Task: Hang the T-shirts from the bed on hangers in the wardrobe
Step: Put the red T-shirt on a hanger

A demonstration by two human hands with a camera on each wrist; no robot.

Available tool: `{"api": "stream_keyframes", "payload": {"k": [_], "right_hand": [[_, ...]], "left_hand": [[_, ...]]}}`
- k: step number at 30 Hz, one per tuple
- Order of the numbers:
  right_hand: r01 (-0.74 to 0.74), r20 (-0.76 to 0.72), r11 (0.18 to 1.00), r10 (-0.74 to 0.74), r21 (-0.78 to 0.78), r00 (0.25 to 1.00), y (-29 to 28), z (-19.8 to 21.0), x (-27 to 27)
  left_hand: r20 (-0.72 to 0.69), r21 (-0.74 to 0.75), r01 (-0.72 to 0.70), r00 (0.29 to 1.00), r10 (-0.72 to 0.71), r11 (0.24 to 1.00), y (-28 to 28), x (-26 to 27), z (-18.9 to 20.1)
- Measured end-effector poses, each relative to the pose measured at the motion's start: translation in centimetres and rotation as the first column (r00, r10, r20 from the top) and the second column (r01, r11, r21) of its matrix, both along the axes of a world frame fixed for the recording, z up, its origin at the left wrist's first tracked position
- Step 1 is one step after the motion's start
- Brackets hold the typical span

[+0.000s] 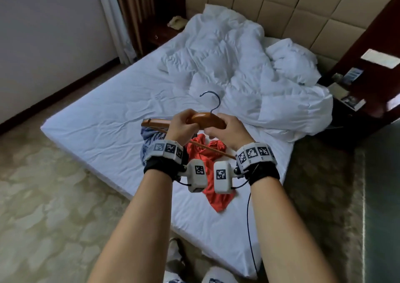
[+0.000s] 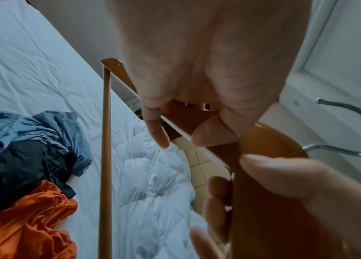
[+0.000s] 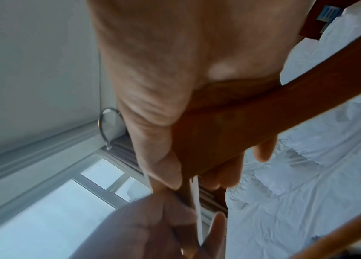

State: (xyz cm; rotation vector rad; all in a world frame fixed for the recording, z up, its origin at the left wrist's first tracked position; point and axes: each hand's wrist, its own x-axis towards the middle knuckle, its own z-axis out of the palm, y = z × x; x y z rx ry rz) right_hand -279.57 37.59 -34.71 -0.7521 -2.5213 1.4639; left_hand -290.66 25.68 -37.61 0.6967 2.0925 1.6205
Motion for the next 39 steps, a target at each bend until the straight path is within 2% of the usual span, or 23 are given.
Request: {"api": "stream_keyframes", "payload": {"k": [5,10,13,17,20,26,29,35,39], "right_hand": [[0.179,0.002,0.984,-0.179,0.023,0.984,2.9,-2.5,-4.0],[0.321,0.046,0.943,-0.326,0.091,0.944,7.0,-6.8,-6.5],[0.372,0.116,0.923,-0.382,0.099,0.917,9.8,-10.2,-7.4],[0.471,0.182,0.882,-0.468,0.026,0.865,13.7,-15.1,-7.9],[0.53,0.243,0.845,-0.499,-0.077,0.832,16.3,-18.5,-8.1],[0.564,0.375,0.796,-0.465,-0.219,0.802,19.2,-24.8,-9.5],[0.582,0.434,0.776,-0.449,-0.244,0.781,19.5,-27.6,-10.6],[0.616,0.451,0.747,-0.473,-0.251,0.757,19.5,-32.4,-12.8],[0.654,0.455,0.716,-0.512,-0.243,0.729,19.7,-34.7,-14.2]], "left_hand": [[0.021,-0.081,0.13,0.991,-0.129,0.988,4.2,-4.9,-2.1],[0.073,-0.253,0.173,0.984,-0.16,0.952,8.2,-9.8,-5.4],[0.124,-0.391,0.2,0.979,-0.164,0.898,10.7,-12.0,-8.0],[0.267,-0.523,0.356,0.931,-0.248,0.774,13.7,-13.3,-11.3],[0.38,-0.575,0.407,0.901,-0.208,0.71,15.4,-14.0,-14.3],[0.449,-0.621,0.308,0.894,0.005,0.721,17.2,-16.1,-21.3],[0.464,-0.658,0.298,0.884,0.061,0.691,17.2,-17.2,-24.7],[0.446,-0.738,0.37,0.895,-0.003,0.564,17.0,-21.0,-33.0],[0.389,-0.802,0.379,0.918,-0.078,0.462,18.4,-21.9,-34.5]]}}
